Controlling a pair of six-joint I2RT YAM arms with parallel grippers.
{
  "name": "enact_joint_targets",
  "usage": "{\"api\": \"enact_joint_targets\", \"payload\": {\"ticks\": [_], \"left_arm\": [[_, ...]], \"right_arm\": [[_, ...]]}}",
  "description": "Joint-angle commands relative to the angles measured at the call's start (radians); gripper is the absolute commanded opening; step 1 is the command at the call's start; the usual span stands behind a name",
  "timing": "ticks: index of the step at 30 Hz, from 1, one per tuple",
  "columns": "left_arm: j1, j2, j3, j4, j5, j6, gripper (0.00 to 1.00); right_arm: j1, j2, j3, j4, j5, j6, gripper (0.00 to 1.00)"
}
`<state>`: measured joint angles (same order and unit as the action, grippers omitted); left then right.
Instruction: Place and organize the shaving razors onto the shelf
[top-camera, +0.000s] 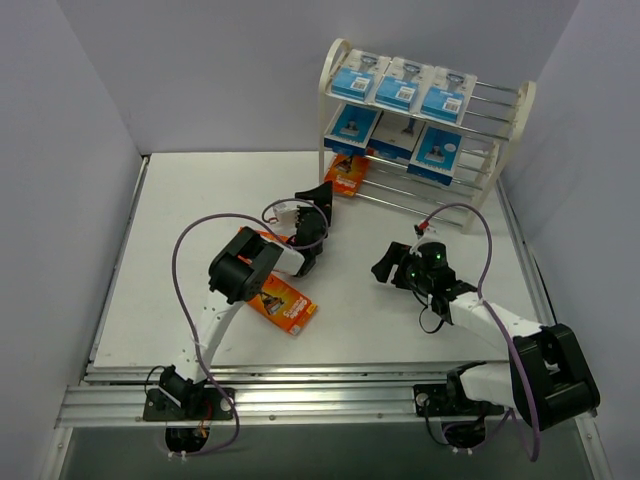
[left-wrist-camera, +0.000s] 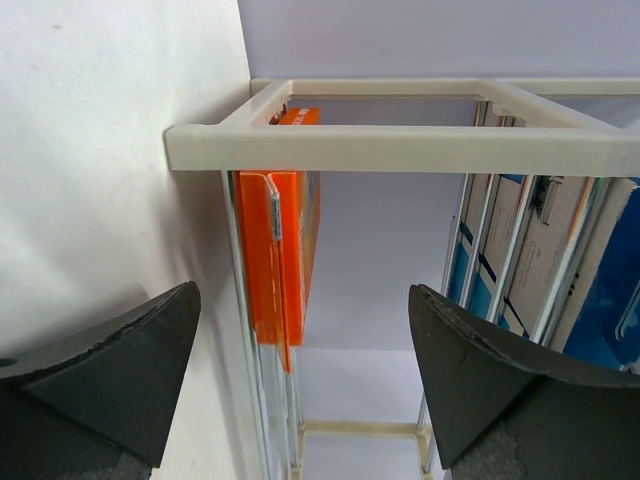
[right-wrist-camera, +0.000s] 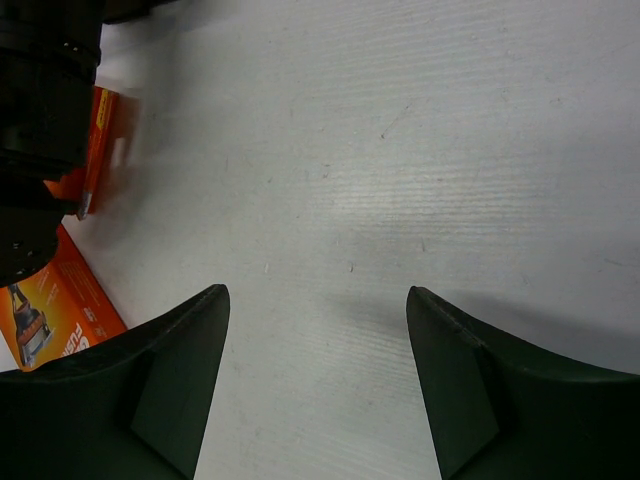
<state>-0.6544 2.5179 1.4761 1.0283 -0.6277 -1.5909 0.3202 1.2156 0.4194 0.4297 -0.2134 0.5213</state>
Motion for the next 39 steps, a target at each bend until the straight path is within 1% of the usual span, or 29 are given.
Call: {"api": "enact_joint_targets", "payload": {"ticks": [1,2,5,10,12,13,15,17,18,19,20,21,22,23,24,25,26,27,29,31,32,33,34,36,37,39], "left_arm": [[0.012,-0.088,-0.106,0.061,0.028,0.006,0.94],[0.015,-0.102,-0.153,0.071,0.039,0.017,0.94],[0.03,-0.166,-0.216,0.11,0.098,0.035,0.94],[0.039,-0.326,-0.375,0.13,0.154,0.083,0.94],[0.05,-0.396,-0.421,0.133,0.198,0.091,0.94],[0.058,-0.422,-0.468,0.134,0.216,0.095,0.94],[0.085,-0.507,-0.522,0.128,0.276,0.114,0.94],[0.12,-0.573,-0.594,0.081,0.321,0.137,0.94],[0.131,-0.64,-0.612,0.063,0.365,0.147,0.94],[0.143,-0.675,-0.628,0.008,0.391,0.16,0.94],[0.153,-0.706,-0.652,-0.01,0.413,0.179,0.94],[0.171,-0.772,-0.663,-0.049,0.445,0.233,0.94],[0.179,-0.81,-0.672,-0.091,0.462,0.25,0.94],[0.188,-0.883,-0.675,-0.146,0.48,0.287,0.94],[0.209,-0.916,-0.671,-0.259,0.526,0.316,0.94],[0.22,-0.951,-0.665,-0.317,0.549,0.353,0.94],[0.232,-1.017,-0.652,-0.386,0.566,0.43,0.94],[0.254,-1.045,-0.646,-0.516,0.577,0.469,0.94],[0.282,-1.099,-0.655,-0.603,0.614,0.563,0.94],[0.34,-1.183,-0.7,-0.706,0.646,0.597,0.94],[0.357,-1.212,-0.714,-0.758,0.654,0.624,0.94],[0.37,-1.275,-0.74,-0.859,0.646,0.638,0.94],[0.396,-1.306,-0.753,-0.899,0.639,0.652,0.94],[0.415,-1.382,-0.787,-0.982,0.622,0.664,0.94],[0.424,-1.404,-0.828,-0.993,0.612,0.663,0.94],[0.45,-1.443,-0.862,-1.027,0.615,0.646,0.94]], "right_arm": [[-0.01,-0.028,0.025,0.001,0.011,-0.012,0.67],[-0.01,-0.037,0.022,0.003,0.011,-0.012,0.67],[-0.013,-0.047,0.021,0.006,0.017,-0.012,0.67],[-0.015,-0.062,0.03,-0.022,0.046,-0.029,0.67],[-0.015,-0.076,0.03,-0.032,0.065,-0.033,0.67],[-0.015,-0.082,0.03,-0.035,0.071,-0.037,0.67],[-0.015,-0.085,0.03,-0.035,0.083,-0.038,0.67],[-0.015,-0.079,0.03,-0.034,0.086,-0.038,0.67],[-0.013,-0.076,0.03,-0.025,0.086,-0.038,0.67],[-0.01,-0.068,0.03,-0.022,0.086,-0.04,0.67],[-0.01,-0.064,0.033,-0.022,0.088,-0.044,0.67],[-0.004,-0.059,0.041,-0.023,0.092,-0.047,0.66],[-0.003,-0.053,0.042,-0.022,0.092,-0.049,0.66],[0.002,-0.051,0.045,-0.02,0.092,-0.056,0.66],[0.011,-0.051,0.051,-0.02,0.088,-0.061,0.66],[0.017,-0.051,0.055,-0.023,0.086,-0.064,0.65],[0.023,-0.054,0.061,-0.026,0.083,-0.073,0.65],[0.031,-0.056,0.065,-0.035,0.08,-0.079,0.65],[0.066,-0.059,0.088,-0.046,0.081,-0.086,0.65],[0.094,-0.054,0.107,-0.043,0.077,-0.076,0.65],[0.13,-0.051,0.111,-0.036,0.078,-0.069,0.64],[0.149,-0.045,0.114,-0.016,0.081,-0.06,0.64],[0.164,-0.024,0.117,-0.005,0.085,-0.038,0.64],[0.213,0.008,0.137,0.026,0.097,-0.023,0.64],[0.23,0.045,0.148,0.032,0.106,-0.018,0.64],[0.273,0.082,0.182,0.055,0.126,-0.018,0.64]]}}
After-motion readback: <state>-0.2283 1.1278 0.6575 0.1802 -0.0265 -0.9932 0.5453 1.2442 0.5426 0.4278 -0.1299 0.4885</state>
